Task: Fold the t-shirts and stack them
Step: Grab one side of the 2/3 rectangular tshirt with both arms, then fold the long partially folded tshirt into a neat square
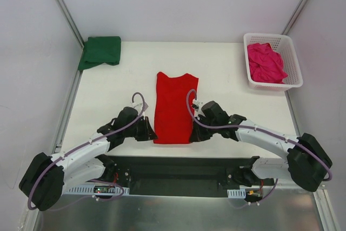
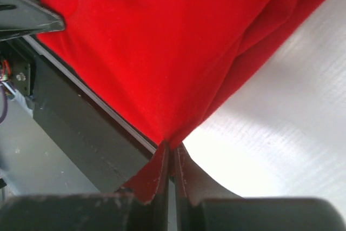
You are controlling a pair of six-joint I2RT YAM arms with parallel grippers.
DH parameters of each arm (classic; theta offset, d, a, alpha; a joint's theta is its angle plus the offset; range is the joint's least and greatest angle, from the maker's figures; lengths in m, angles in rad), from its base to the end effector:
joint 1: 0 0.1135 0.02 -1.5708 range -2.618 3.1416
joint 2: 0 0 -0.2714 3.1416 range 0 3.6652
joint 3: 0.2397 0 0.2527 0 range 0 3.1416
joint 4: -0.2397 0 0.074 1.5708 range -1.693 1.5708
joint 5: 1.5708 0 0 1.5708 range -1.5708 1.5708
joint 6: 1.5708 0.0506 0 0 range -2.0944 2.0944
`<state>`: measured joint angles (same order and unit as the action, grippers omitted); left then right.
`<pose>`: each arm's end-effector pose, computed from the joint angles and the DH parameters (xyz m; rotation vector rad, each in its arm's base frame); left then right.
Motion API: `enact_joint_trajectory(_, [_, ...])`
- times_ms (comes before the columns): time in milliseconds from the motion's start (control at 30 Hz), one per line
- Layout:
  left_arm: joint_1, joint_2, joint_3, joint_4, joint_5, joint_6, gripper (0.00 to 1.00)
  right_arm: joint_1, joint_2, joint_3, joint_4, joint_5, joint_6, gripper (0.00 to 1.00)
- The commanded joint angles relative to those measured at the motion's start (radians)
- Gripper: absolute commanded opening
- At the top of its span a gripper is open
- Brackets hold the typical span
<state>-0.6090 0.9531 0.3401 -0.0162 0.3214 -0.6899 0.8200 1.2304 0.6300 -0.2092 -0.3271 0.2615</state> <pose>0.1522 -0.1257 0.1708 0.0996 2.3763 -1.0356 0.1586 0.1938 0.1919 -0.8517 2.3688 0.8727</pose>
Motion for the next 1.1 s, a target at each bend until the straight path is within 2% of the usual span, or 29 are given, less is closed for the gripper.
enact_joint_trajectory(0, [-0.003, -0.02, 0.083, -0.083, -0.032, 0.02, 0.01, 0.004, -0.048, 0.065, -0.111, 0.103, 0.001, 0.04])
enact_joint_trajectory(467, [-0.005, -0.001, 0.369, -0.237, -0.068, 0.101, 0.03, 0.001, -0.054, 0.258, -0.216, 0.192, -0.045, 0.03])
enact_joint_trajectory(700, [-0.002, 0.105, 0.476, -0.237, -0.111, 0.165, 0.04, -0.028, 0.02, 0.362, -0.223, 0.217, -0.087, 0.03])
enact_joint_trajectory(1067, [0.028, 0.257, 0.622, -0.217, -0.16, 0.24, 0.02, -0.153, 0.115, 0.473, -0.206, 0.191, -0.156, 0.02])
